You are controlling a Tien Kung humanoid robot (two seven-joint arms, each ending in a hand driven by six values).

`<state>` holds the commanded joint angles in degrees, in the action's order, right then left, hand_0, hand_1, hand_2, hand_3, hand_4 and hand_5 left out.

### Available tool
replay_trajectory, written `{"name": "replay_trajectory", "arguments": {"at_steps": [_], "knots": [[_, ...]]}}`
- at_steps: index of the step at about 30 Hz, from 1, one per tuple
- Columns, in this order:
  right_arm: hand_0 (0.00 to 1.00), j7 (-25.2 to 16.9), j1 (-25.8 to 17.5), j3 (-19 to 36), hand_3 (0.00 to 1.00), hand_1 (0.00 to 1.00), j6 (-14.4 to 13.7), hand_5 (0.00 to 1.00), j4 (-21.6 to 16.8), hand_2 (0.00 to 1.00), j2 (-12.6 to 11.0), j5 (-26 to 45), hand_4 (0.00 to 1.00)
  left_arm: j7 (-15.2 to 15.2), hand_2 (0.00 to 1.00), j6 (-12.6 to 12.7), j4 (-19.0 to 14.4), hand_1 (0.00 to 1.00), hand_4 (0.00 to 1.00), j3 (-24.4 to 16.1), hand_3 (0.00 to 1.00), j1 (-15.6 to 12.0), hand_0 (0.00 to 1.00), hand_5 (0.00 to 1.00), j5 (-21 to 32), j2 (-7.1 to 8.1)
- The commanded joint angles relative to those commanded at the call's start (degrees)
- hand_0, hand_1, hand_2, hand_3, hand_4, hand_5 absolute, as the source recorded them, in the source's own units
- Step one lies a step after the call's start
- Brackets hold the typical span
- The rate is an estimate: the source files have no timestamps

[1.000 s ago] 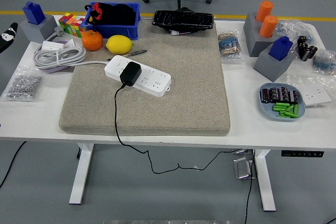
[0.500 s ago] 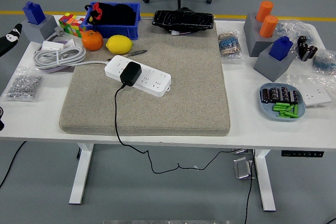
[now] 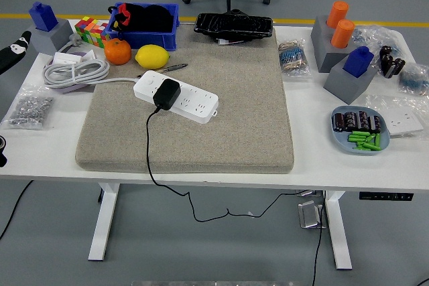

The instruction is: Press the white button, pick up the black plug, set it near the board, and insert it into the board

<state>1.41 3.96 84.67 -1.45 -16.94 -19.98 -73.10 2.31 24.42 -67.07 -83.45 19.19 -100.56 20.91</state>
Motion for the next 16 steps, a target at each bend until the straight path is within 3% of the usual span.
{"name": "replay_trajectory", "arguments": {"at_steps": [16], "knots": [[0.747, 0.1, -0.3, -0.4, 0.598, 0.623, 0.1, 0.361, 0.2, 0.606, 0.1, 0.0, 0.662, 0.1, 0.828, -0.2, -0.2, 0.873, 0.804, -0.3, 0.817, -0.6, 0.901, 0.435, -0.1, -0.17]]}}
